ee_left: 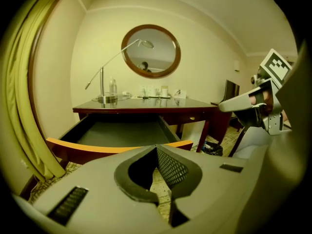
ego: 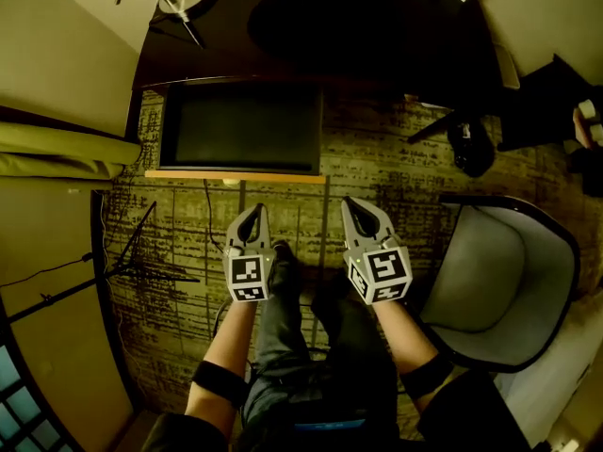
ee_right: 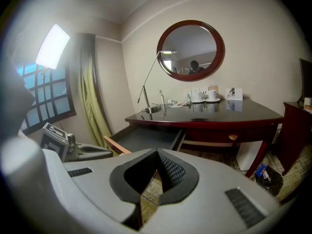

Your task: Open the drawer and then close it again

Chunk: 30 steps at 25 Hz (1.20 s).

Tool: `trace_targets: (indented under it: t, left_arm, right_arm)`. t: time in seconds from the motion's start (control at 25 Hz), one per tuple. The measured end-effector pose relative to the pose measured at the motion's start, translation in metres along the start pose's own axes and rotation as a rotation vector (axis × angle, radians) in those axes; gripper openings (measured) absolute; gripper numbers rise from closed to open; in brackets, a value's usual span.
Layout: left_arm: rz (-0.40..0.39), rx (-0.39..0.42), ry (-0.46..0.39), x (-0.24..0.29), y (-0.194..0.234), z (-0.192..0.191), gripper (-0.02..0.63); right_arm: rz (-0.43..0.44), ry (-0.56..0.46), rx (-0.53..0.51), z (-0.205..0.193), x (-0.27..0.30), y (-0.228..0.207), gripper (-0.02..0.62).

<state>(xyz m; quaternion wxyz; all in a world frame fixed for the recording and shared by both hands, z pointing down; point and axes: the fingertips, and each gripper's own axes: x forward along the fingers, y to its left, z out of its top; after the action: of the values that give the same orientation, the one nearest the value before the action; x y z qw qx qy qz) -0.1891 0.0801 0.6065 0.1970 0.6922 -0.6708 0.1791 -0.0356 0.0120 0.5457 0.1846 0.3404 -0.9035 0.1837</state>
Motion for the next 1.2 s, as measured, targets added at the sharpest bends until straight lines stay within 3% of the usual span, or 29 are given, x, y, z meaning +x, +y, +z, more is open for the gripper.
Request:
trace_targets:
  t: [0.24, 0.48, 0.72, 1.2]
  left_arm:
    - [0.005, -0.015, 0.014, 0.042, 0.0, -0.042, 0.005]
    - [0.011, -0.022, 0.031, 0.068, 0.009, -0.059, 0.005]
    - [0.0, -0.01, 0.031, 0.087, 0.013, -0.057, 0.005]
    - [-0.019, -0.076, 0.033, 0.11, 0.019, -0.041, 0.005]
  right_arm:
    - [0.019, -0.007, -0.006, -0.024, 0.029, 0.0, 0.0]
    - [0.04, -0.01, -0.009, -0.031, 0.059, 0.011, 0.0]
    - [0.044, -0.005, 0.013, -0.038, 0.077, 0.018, 0.0]
    - [0.002, 0.013, 0.057, -0.039, 0.093, 0.015, 0.0]
